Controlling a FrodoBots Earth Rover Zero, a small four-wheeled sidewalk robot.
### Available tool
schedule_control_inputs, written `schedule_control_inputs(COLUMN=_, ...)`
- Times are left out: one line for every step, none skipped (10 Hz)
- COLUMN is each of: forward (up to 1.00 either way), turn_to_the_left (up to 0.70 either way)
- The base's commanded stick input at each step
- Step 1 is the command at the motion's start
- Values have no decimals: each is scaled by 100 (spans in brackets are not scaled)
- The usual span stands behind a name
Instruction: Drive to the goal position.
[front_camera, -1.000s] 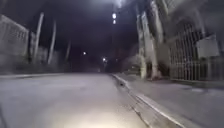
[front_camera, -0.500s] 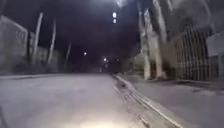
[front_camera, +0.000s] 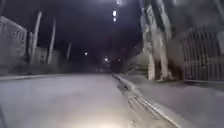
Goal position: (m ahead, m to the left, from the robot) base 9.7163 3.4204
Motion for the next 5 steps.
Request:
schedule_control_inputs(forward=70, turn_to_the_left=0)
schedule_control_inputs(forward=70, turn_to_the_left=0)
schedule_control_inputs(forward=70, turn_to_the_left=0)
schedule_control_inputs(forward=70, turn_to_the_left=0)
schedule_control_inputs(forward=70, turn_to_the_left=0)
